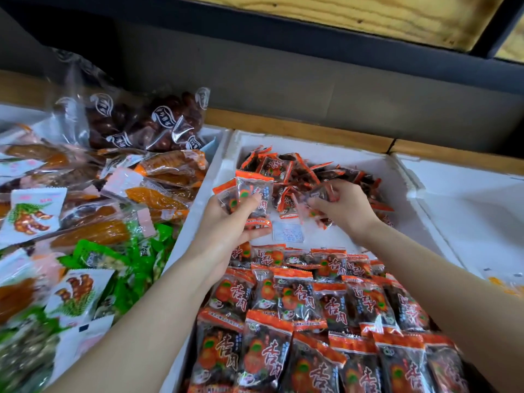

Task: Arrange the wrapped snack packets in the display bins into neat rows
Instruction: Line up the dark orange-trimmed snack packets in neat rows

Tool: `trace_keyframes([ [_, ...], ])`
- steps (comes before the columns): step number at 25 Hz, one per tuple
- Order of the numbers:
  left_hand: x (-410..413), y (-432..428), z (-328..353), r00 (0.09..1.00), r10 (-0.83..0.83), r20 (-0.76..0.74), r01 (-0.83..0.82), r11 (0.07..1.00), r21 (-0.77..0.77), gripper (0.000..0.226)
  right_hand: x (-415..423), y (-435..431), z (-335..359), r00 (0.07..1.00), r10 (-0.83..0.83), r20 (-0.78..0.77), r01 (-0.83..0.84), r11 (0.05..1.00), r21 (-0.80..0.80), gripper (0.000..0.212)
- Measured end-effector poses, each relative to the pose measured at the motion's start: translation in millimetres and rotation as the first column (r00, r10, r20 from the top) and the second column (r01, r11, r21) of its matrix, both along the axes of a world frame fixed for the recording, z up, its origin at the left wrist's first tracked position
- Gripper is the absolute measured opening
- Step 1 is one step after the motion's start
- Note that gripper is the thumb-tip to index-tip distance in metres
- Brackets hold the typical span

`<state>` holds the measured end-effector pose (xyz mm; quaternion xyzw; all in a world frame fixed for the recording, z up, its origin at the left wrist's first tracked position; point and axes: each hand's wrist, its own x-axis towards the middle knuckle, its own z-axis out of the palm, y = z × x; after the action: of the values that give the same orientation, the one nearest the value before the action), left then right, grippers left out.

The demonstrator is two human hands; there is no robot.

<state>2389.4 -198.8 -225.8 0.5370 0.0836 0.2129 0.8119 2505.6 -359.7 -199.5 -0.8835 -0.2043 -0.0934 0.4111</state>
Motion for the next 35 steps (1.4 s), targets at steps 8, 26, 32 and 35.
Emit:
trace_keyframes([
  [8,3.8,1.3,-4.9,0.994,-0.082,-0.066,0.082,0.997,-0.009,0.027,-51.8,12.0,23.0,0.947,0.278,-0.159,-0.202,0.903,0.379,0.038],
  [26,-2.0,13.9,-2.2,0.965,0.201,0.168,-0.211,0.976,0.046,0.058,-15.2,56.4,2.4,0.943,0.243,-0.226,-0.226,0.969,0.099,0.038],
  [32,3.4,20.4,-6.5,0.970,0.196,0.142,-0.203,0.979,0.032,0.083,10.5,82.5,-51.1,0.898,0.026,-0.440,-0.075,0.993,-0.094,0.062],
  [35,6.3,21.8,-7.9,0.967,0.205,0.152,-0.211,0.977,0.025,0.077,16.5,91.0,-54.2,0.882,0.024,-0.470,-0.015,1.000,0.023,0.022],
])
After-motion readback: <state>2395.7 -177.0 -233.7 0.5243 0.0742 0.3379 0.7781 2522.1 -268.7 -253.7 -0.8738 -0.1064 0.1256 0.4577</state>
